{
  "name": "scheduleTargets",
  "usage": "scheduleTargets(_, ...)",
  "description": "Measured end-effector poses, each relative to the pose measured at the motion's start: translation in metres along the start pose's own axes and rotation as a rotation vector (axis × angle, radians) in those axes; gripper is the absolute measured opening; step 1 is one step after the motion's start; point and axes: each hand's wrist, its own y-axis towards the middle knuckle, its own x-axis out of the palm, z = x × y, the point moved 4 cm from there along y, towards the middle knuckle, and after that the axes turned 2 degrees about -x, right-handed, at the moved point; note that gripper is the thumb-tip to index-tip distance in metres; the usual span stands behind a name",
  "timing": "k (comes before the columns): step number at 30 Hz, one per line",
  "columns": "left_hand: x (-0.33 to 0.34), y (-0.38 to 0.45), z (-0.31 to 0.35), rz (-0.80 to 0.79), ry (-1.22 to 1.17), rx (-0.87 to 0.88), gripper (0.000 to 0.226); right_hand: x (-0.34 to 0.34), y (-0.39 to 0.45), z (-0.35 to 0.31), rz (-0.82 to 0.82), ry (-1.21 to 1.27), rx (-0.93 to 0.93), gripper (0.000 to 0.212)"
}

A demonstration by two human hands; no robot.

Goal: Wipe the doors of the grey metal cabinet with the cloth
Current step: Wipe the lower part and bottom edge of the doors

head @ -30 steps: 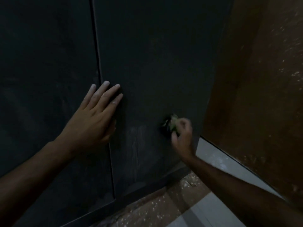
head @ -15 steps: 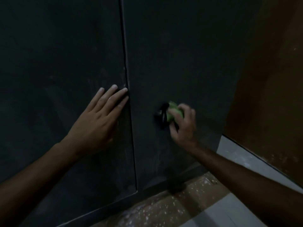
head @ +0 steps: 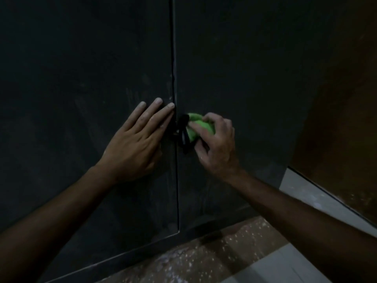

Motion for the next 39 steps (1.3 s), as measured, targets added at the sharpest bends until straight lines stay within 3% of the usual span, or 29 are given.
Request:
scheduleTargets(1,0.000,0.001,0.000,0.005,0.002,0.001,0.075,0.002,0.001,-0.007,0.032,-0.004,0.017,0.056)
scheduleTargets(3,0.000,0.000,0.002,0.012,0.005,-0.003,0.076,0.018,-0.034,-0.022,-0.046,-0.051,-0.202,0.047)
scheduleTargets(5,0.000,0.001,0.002,0.007,0.009,0.000,0.077,0.040,-0.098,-0.016,-0.360,-0.104,-0.534,0.046)
scheduleTargets(7,0.000,0.001,0.001,-0.003,0.012,0.012,0.076,0.041,-0.139,0.019,-0.604,-0.153,-0.624,0.049)
scheduleTargets(9,0.000,0.000,-0.001,-0.003,0.019,0.019,0.075,0.025,-0.138,0.054,-0.550,-0.194,-0.509,0.054)
scheduleTargets(11,0.001,-0.001,0.000,-0.009,0.034,0.022,0.075,0.002,-0.114,0.075,-0.386,-0.226,-0.258,0.061)
scheduleTargets(14,0.005,0.001,0.003,-0.014,0.056,0.014,0.078,-0.008,-0.080,0.063,-0.134,-0.187,0.058,0.053)
scheduleTargets(16,0.004,0.004,0.004,-0.005,0.052,0.007,0.079,0.004,-0.082,0.037,-0.103,-0.160,-0.067,0.046)
scheduleTargets(18,0.003,0.002,0.002,0.011,0.030,0.005,0.077,0.019,-0.113,0.029,-0.324,-0.195,-0.345,0.042)
scheduleTargets(20,0.002,0.000,0.002,0.022,0.021,0.012,0.075,0.014,-0.139,0.055,-0.509,-0.250,-0.445,0.037)
scheduleTargets(22,0.002,0.000,0.001,0.021,0.020,0.020,0.074,-0.001,-0.143,0.090,-0.504,-0.306,-0.329,0.045)
scheduleTargets(24,0.003,0.000,0.000,0.009,0.024,0.026,0.074,-0.019,-0.133,0.119,-0.441,-0.333,-0.050,0.067)
scheduleTargets(27,0.004,0.002,0.001,0.020,0.028,0.022,0.075,-0.043,-0.116,0.145,-0.307,-0.162,0.367,0.063)
scheduleTargets(31,0.004,0.003,0.003,0.047,0.012,0.005,0.076,-0.064,-0.084,0.153,0.038,0.198,0.876,0.059)
scheduleTargets(34,0.004,0.003,0.003,0.052,0.002,-0.001,0.076,-0.074,-0.056,0.162,0.452,0.482,1.237,0.044)
scheduleTargets(36,0.005,0.003,0.003,0.059,-0.005,-0.009,0.075,-0.070,-0.044,0.162,0.628,0.789,1.381,0.029)
scheduleTargets(39,0.005,0.004,0.005,0.074,-0.009,-0.019,0.073,-0.058,-0.026,0.136,0.588,1.061,1.340,0.033)
